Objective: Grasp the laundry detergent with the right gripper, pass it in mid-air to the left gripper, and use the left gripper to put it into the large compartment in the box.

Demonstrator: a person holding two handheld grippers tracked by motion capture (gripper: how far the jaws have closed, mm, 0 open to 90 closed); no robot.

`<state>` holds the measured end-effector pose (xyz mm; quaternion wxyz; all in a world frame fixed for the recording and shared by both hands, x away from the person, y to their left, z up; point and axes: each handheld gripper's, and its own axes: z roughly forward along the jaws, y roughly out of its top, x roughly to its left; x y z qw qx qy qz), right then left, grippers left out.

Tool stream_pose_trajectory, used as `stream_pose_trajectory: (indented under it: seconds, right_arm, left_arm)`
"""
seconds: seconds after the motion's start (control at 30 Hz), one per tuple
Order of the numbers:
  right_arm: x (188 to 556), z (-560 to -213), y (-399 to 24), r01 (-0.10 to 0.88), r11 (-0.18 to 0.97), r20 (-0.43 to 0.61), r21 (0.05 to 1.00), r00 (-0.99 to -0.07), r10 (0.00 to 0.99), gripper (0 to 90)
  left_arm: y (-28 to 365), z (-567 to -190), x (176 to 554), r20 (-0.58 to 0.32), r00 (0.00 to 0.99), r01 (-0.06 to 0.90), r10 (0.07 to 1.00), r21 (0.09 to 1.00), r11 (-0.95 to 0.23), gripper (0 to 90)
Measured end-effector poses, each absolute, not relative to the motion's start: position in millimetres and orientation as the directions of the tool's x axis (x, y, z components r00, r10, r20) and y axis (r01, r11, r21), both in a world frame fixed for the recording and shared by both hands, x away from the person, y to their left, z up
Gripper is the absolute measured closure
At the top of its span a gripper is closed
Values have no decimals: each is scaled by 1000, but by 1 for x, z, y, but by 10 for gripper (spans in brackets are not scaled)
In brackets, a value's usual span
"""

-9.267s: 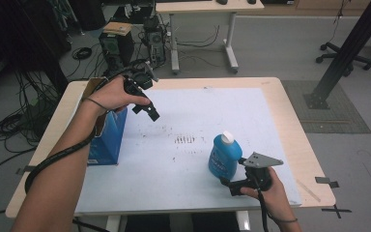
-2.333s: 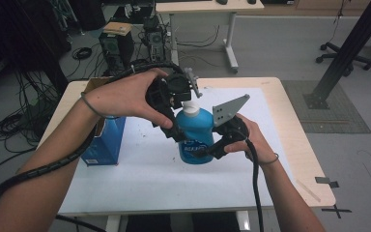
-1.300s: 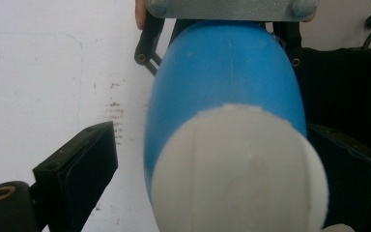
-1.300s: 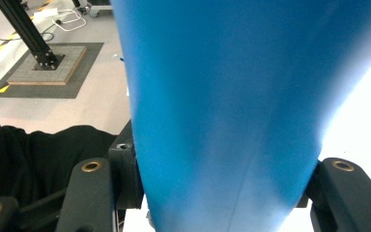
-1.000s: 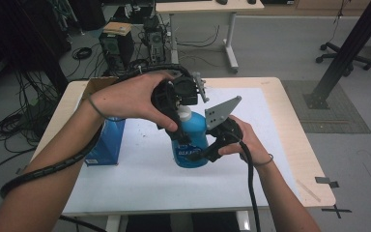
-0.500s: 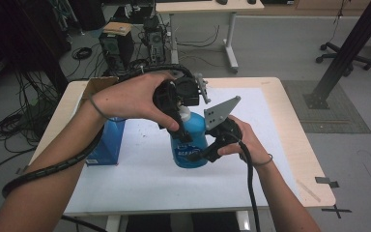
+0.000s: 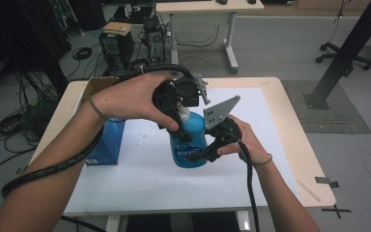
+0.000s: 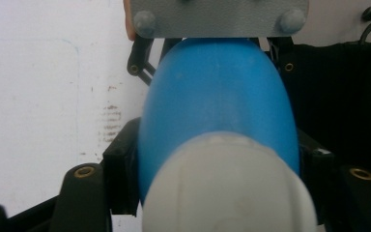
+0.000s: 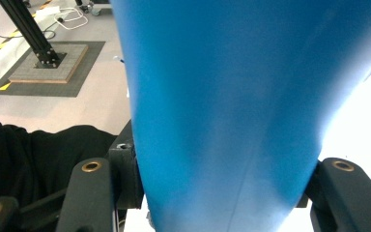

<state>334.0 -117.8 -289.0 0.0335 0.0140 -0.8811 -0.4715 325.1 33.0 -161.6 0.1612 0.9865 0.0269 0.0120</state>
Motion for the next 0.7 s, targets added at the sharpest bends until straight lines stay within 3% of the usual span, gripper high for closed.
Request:
stream_pose_trajectory:
  seconds: [0.7]
  right_arm:
    - [335,-288,-117,4,548,46,836,-997,-63,420]
  left_arm:
    - [32,-158,323,31,997,62,75,309,-949,378]
